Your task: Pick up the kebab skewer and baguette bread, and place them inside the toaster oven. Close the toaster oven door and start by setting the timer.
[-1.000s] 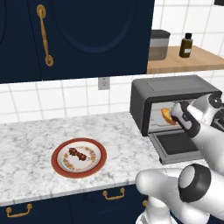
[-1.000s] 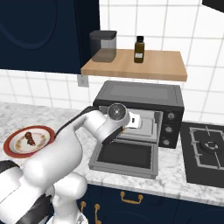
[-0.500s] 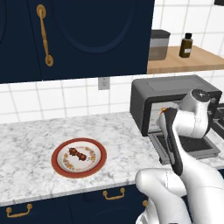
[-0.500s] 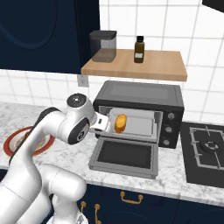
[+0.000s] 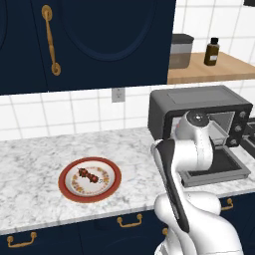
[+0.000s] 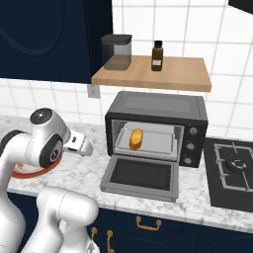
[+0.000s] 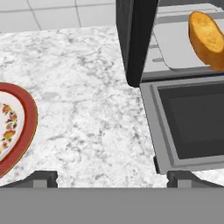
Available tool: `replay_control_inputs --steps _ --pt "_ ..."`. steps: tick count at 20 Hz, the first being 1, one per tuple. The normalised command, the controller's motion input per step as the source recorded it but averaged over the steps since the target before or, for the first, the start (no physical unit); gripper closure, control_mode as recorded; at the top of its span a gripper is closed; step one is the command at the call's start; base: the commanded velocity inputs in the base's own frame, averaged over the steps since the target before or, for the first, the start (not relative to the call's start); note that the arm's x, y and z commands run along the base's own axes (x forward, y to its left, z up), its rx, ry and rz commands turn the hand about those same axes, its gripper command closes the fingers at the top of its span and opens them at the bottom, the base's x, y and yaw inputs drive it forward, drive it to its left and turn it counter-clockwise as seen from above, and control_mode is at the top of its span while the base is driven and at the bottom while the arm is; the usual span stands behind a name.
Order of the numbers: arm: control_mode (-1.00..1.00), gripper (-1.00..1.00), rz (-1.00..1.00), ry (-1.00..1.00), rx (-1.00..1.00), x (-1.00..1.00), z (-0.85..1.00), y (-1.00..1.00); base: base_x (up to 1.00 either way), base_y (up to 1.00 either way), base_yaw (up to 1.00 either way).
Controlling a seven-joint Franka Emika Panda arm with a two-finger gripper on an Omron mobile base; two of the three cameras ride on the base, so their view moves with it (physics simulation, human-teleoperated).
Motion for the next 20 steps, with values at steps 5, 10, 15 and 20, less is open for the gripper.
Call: replay_control_inputs --steps 5,10,15,20 --pt "-1.00 -1.00 0.05 0.10 0.02 0.07 0.26 1.00 0.00 0.00 0.00" --pt "-1.00 -1.00 0.08 0.07 0.08 0.00 -0.03 1.00 0.00 0.00 0.00" --pt "-1.00 -1.00 0.20 0.04 0.08 0.11 -0.33 0.69 0.00 0.00 0.00" --pt "-1.00 -1.00 0.27 0.04 0.00 0.23 -0.63 0.48 0.00 0.00 0.00"
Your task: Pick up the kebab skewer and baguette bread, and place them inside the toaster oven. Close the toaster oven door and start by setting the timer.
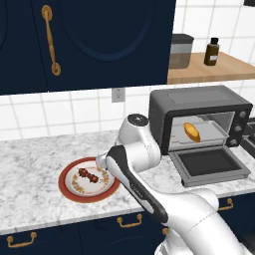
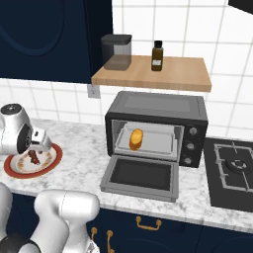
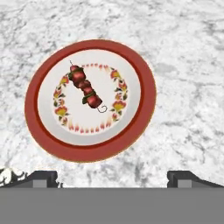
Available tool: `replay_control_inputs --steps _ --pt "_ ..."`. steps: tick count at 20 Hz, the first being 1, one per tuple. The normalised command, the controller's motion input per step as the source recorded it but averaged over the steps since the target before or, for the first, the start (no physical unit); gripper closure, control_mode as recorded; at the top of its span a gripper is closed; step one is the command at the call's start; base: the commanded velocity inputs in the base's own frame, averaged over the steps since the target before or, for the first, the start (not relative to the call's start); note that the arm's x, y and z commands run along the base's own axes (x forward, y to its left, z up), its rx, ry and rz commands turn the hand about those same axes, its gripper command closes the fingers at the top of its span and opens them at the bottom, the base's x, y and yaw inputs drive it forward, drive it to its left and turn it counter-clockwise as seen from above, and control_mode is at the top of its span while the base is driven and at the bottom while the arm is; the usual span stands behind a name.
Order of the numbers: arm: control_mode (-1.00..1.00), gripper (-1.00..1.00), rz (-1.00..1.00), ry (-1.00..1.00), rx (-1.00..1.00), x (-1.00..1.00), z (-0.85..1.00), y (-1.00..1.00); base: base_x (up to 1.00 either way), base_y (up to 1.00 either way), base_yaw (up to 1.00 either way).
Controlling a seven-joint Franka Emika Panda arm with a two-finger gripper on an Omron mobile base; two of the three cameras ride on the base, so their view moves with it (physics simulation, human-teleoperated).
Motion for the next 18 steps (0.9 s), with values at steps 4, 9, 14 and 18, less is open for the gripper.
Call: replay_control_inputs --steps 4,9,14,18 --pt "-1.00 -1.00 0.33 0.08 0.00 0.04 -0.66 0.12 0.00 0.00 0.00" --pt "-1.00 -1.00 0.21 0.09 -0.07 0.14 -0.35 0.18 0.00 0.00 0.00" --pt "-1.00 -1.00 0.17 0.01 -0.11 0.17 -0.11 0.18 0.00 0.00 0.00" --pt "-1.00 -1.00 0.12 0.00 -0.09 0.35 -0.03 0.08 0.00 0.00 0.00"
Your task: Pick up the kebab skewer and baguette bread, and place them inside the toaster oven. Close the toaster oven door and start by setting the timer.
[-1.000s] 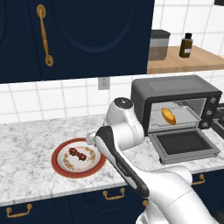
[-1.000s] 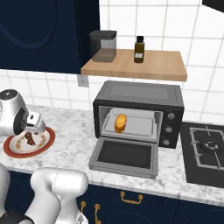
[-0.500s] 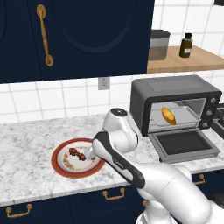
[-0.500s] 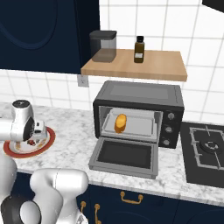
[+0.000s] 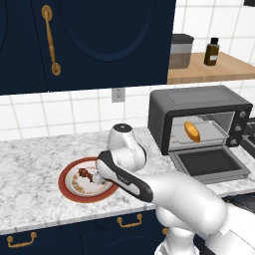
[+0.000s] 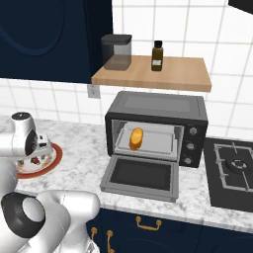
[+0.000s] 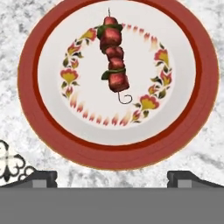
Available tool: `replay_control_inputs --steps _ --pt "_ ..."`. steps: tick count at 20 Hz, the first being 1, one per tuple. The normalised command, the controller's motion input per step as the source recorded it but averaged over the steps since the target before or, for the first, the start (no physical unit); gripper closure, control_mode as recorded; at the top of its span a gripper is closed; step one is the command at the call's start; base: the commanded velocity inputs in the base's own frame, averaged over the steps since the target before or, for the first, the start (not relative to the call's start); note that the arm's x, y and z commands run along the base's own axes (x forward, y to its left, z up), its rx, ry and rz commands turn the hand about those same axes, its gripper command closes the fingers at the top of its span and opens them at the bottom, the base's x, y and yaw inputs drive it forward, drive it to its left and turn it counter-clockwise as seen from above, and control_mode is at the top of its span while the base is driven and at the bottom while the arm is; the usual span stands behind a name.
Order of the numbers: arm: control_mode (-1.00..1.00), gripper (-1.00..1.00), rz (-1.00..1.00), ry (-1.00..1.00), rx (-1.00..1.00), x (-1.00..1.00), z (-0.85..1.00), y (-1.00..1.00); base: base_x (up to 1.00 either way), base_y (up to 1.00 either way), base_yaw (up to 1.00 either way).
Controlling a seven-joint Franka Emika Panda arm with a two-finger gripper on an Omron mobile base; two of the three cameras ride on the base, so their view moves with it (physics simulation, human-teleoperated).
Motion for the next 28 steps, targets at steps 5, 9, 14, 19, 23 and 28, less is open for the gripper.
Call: replay_control_inputs --steps 5,9,14,19,23,28 --pt "-1.00 -1.00 0.06 0.02 -0.03 0.12 -0.21 0.22 0.00 0.00 0.00" --pt "-1.00 -1.00 0.02 0.01 0.00 0.11 -0.22 0.24 0.00 0.00 0.00" --pt "-1.00 -1.00 0.03 0.00 0.00 0.28 -0.06 0.03 0.00 0.00 0.00" --pt "-1.00 -1.00 0.04 0.03 0.00 0.21 -0.08 0.03 0.00 0.00 0.00" --pt "-1.00 -1.00 0.04 0.02 0.00 0.14 -0.16 0.01 0.00 0.00 0.00" --pt "-1.00 -1.00 0.02 0.00 0.00 0.01 -0.24 0.16 0.00 0.00 0.00"
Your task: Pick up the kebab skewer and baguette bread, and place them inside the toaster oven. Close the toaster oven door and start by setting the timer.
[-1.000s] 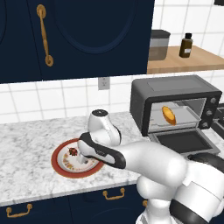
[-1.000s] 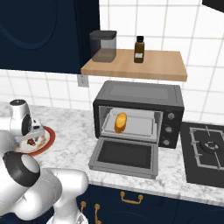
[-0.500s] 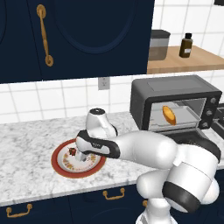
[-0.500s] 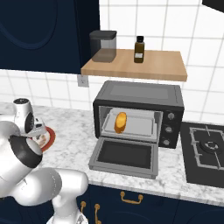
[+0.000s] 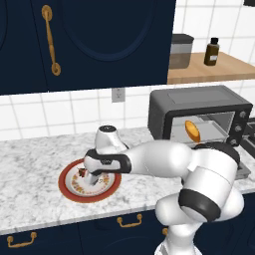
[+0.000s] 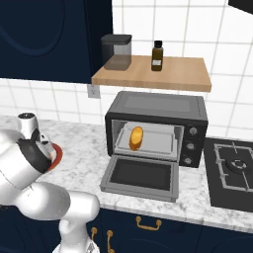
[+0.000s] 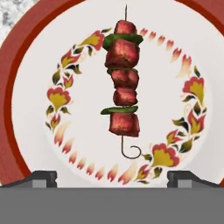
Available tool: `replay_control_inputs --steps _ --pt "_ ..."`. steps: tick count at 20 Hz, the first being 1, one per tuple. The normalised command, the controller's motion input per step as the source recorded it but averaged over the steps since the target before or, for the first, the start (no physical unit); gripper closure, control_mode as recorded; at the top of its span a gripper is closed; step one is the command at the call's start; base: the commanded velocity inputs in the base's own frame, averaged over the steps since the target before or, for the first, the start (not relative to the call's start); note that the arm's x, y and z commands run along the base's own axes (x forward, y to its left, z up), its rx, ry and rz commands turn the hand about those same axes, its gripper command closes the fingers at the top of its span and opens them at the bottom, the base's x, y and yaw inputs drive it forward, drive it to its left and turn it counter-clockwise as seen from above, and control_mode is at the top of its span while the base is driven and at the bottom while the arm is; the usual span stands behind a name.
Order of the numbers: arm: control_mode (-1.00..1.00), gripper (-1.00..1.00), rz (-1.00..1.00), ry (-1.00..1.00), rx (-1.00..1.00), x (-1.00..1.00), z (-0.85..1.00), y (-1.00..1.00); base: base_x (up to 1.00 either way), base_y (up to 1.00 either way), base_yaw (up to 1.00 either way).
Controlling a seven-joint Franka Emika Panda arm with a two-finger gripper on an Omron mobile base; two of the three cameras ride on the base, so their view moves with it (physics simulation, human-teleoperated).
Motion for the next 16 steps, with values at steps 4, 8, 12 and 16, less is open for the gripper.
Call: replay_control_inputs --steps 4,8,12,16 --pt "-1.00 -1.00 0.02 0.00 0.00 0.08 -0.18 0.15 0.00 0.00 0.00" --pt "-1.00 -1.00 0.02 0.00 -0.01 0.11 -0.23 0.03 0.00 0.00 0.00" --pt "-1.00 -1.00 0.02 0.00 -0.01 0.17 -0.16 0.06 0.00 0.00 0.00" --pt "-1.00 -1.00 0.02 0.00 0.00 0.15 -0.04 0.12 0.00 0.00 0.00"
